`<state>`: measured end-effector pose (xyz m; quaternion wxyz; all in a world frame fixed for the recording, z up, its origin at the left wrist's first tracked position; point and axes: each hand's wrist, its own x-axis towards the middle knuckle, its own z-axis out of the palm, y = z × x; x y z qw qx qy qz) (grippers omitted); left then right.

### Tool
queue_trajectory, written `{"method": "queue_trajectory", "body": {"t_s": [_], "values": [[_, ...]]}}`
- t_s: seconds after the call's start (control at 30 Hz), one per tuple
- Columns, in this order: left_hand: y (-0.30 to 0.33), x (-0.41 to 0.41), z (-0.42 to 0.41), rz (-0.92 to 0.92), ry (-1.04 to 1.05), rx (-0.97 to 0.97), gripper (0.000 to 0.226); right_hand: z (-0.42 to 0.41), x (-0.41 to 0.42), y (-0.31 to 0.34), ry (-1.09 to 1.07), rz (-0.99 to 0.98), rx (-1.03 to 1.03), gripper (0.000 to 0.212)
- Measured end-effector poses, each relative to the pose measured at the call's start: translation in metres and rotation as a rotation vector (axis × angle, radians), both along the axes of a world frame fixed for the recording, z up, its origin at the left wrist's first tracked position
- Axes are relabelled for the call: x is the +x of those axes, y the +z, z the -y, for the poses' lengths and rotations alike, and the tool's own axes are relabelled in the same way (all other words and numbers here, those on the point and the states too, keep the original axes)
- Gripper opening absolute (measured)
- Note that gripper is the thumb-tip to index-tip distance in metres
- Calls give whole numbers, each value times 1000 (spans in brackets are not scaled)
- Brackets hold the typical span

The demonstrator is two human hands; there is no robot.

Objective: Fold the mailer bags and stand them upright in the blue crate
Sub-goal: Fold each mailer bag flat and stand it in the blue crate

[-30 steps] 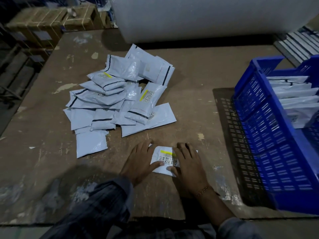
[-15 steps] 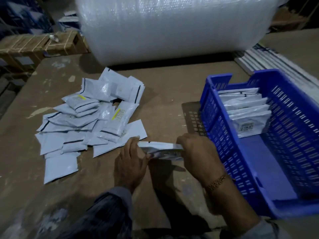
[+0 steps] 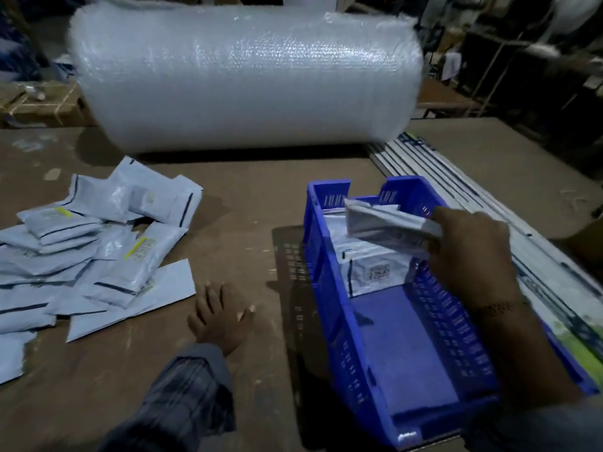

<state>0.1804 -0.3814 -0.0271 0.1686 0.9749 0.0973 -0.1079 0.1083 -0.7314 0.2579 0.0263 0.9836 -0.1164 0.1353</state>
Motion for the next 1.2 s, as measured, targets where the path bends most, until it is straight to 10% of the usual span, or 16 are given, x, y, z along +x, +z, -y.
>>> {"method": "queue_trajectory", "body": {"t_s": [0.2, 0.53, 1.2], "values": [[-9, 4, -5, -52, -24, 14, 95, 64, 61, -72, 77, -574, 115, 34], [-5, 7, -2, -104, -31, 68, 94, 84, 100, -177, 155, -376, 138, 40], [-3, 10, -9, -165, -76, 32, 97, 71, 100, -176, 117, -198, 41, 57]]}}
